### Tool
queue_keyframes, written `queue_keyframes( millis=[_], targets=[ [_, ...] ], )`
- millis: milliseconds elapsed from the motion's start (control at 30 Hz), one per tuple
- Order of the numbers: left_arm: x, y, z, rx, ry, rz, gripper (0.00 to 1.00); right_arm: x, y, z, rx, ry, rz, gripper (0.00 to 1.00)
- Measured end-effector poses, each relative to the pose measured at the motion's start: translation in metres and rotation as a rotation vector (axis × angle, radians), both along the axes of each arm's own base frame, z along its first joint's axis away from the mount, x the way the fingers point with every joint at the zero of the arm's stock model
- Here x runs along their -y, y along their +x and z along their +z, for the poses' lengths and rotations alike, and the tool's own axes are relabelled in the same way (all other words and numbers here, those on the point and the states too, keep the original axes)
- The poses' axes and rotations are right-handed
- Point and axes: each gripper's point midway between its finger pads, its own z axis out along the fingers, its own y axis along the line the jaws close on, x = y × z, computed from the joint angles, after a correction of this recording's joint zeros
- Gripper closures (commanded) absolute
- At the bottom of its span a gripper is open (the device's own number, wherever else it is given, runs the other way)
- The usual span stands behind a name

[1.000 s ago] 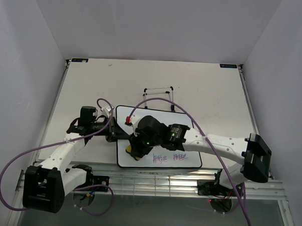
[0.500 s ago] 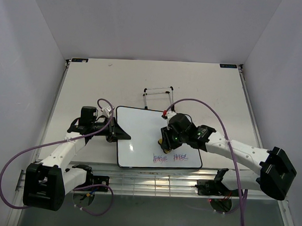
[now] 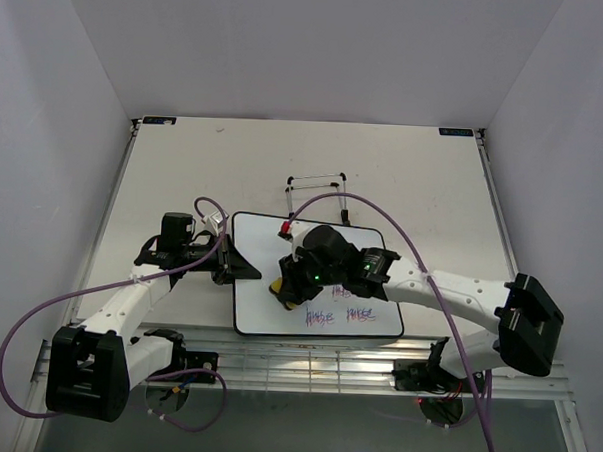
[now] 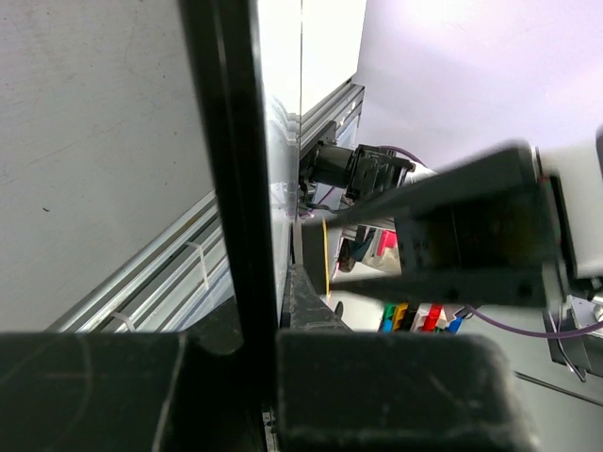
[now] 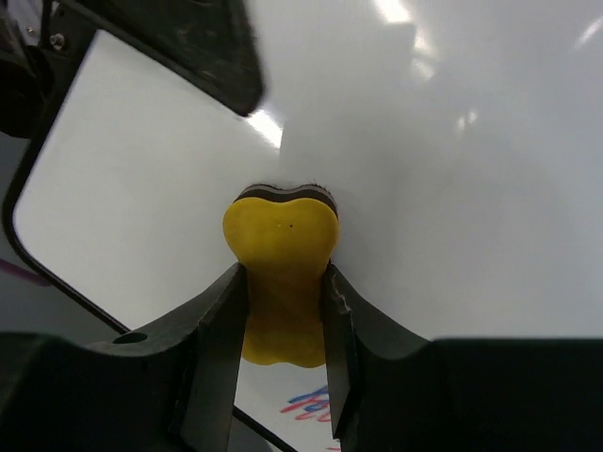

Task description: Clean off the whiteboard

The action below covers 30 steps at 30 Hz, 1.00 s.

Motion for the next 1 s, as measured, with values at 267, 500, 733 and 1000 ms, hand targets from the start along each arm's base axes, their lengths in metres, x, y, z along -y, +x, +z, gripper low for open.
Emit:
queue_keyframes(
  millis=[267, 500, 733, 1000],
  targets=[
    [0.000, 0.000, 0.000, -0.001, 0.001, 0.000, 1.00, 0.086, 0.040, -0.042, -0.046, 0.005, -0.227, 0.92],
    [0.000, 0.000, 0.000, -0.002, 0.001, 0.001, 1.00, 0.171, 0.066, -0.080, -0.146, 0.045, -0.502, 0.92],
    [0.000, 0.000, 0.001, 0.003, -0.001, 0.002, 1.00, 0.209, 0.084, -0.093, -0.218, 0.054, -0.710, 0.92],
    [0.000, -0.001, 0.004, 0.015, -0.002, 0.005, 1.00, 0.251, 0.083, -0.105, -0.211, -0.018, -0.916, 0.92]
  ],
)
